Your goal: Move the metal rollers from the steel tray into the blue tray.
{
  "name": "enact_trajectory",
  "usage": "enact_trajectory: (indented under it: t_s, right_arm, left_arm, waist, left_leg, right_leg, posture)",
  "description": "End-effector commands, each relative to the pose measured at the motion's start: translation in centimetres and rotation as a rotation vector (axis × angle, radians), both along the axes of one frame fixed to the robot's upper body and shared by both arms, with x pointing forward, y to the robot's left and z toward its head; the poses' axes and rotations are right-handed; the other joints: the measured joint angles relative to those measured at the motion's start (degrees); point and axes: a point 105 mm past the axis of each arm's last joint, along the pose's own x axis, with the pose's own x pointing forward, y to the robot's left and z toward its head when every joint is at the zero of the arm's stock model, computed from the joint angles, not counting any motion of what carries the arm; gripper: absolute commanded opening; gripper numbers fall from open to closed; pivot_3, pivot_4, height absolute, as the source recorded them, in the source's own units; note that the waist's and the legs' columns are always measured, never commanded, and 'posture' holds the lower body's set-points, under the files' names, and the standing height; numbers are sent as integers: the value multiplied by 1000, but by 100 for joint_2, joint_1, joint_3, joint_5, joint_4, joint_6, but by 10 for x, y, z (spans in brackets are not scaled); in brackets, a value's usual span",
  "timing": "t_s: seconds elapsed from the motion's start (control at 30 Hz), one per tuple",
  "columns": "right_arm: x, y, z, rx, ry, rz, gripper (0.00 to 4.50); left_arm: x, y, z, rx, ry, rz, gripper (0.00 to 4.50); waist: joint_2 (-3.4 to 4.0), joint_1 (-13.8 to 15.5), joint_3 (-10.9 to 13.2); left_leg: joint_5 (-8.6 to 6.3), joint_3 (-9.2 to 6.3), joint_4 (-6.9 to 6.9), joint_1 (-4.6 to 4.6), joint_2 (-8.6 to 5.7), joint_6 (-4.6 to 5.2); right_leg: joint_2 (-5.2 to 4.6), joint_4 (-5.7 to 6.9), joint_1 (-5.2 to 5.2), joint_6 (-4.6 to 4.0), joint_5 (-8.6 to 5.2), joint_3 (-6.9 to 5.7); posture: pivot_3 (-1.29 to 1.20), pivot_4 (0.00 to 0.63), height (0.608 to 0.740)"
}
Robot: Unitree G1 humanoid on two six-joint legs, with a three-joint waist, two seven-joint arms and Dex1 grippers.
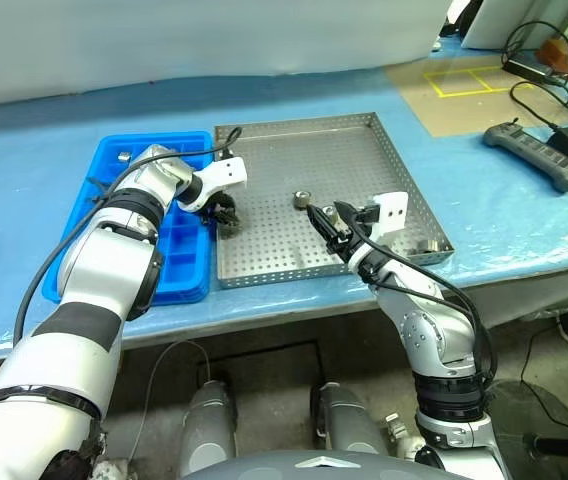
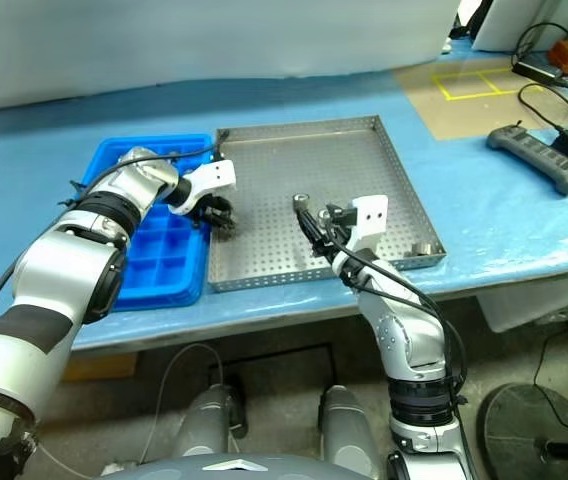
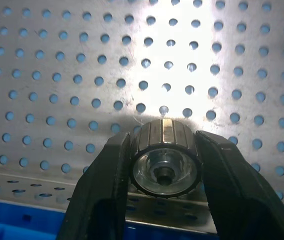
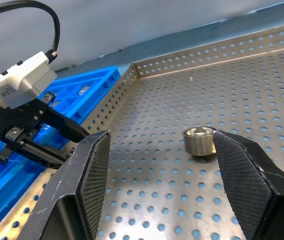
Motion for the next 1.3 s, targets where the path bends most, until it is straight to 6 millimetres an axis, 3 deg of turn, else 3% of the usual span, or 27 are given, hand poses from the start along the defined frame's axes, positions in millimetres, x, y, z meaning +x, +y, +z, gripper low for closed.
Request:
enact_trajectory:
  t_s: [0.03, 0.3, 0.4, 0.53, 0.6, 0.67, 0.77, 1.0, 1.2, 1.3]
  right_arm:
    - [-6, 4, 35, 120, -104, 83, 3375]
    - [-7, 21, 58, 86, -157, 277, 3375]
    - [-6, 41, 67, 56, -175, 392, 3375]
    - [-5, 57, 69, 33, -178, 485, 3375]
    - [-4, 65, 69, 21, -175, 533, 3375]
    - [-4, 77, 69, 1, -177, 596, 3375]
    - [-1, 88, 67, -21, -173, 646, 3375]
    - [0, 97, 65, -41, -167, 693, 3375]
    - [-2, 97, 62, -44, -153, 703, 3375]
    - [-1, 96, 59, -48, -145, 692, 3375]
  left_arm:
    - [5, -3, 36, -90, -93, -28, 1740]
    - [2, 10, 73, -352, -126, -16, 1740]
    - [-2, 37, 90, -454, -170, 28, 1740]
    - [-6, 64, 97, -521, -231, 109, 1740]
    - [-12, 80, 94, -544, -254, 169, 1740]
    - [-23, 106, 82, -574, -289, 288, 1740]
    - [-43, 128, 61, -579, -331, 420, 1740]
    - [-90, 125, 28, -623, -255, 501, 1740]
    - [-100, 120, 6, -606, -164, 528, 1740]
    - [-96, 132, -9, -580, -145, 604, 1740]
  waist:
    - [0, 72, 1]
    - [-1, 214, 5]
    - [-1, 259, 7]
    - [0, 360, 7]
    - [1, 446, 8]
    - [1, 504, 8]
    - [-1, 605, 7]
    - [-4, 943, 9]
    - [-5, 1036, 9]
    - [-5, 1030, 9]
  left_leg:
    - [0, 0, 0, 0, 0, 0]
    - [1, 2, -1, -1, 3, -1]
    - [3, 1, -2, -4, 5, -5]
    - [7, -7, -18, -3, 5, -12]
    - [8, -11, -23, -5, 5, -13]
    - [9, -13, -26, -12, 6, -15]
    - [15, -31, -31, -25, 8, -26]
    - [34, -61, -31, -53, 8, -58]
    - [52, -110, -36, -21, 1, -89]
    - [59, -120, -49, -7, 1, -101]
  right_leg:
    - [0, 0, 0, 0, 0, 0]
    - [1, 6, -7, 0, 0, 0]
    - [4, 11, -15, 0, 0, -1]
    - [2, 11, -19, -2, -1, -7]
    - [1, 9, -20, -4, -2, -13]
    - [-1, 11, -24, -5, -3, -22]
    - [-2, 15, -31, -8, -5, -41]
    - [-7, 41, -47, -11, -8, -77]
    - [-9, 86, -44, 26, -29, -63]
    - [-7, 98, -46, 35, -34, -60]
  posture:
    - [-322, 150, 740]
    - [-170, 150, 740]
    - [-64, 150, 740]
    - [36, 150, 740]
    - [75, 150, 740]
    - [143, 150, 740]
    - [200, 150, 740]
    - [247, 150, 740]
    - [239, 150, 740]
    - [228, 150, 740]
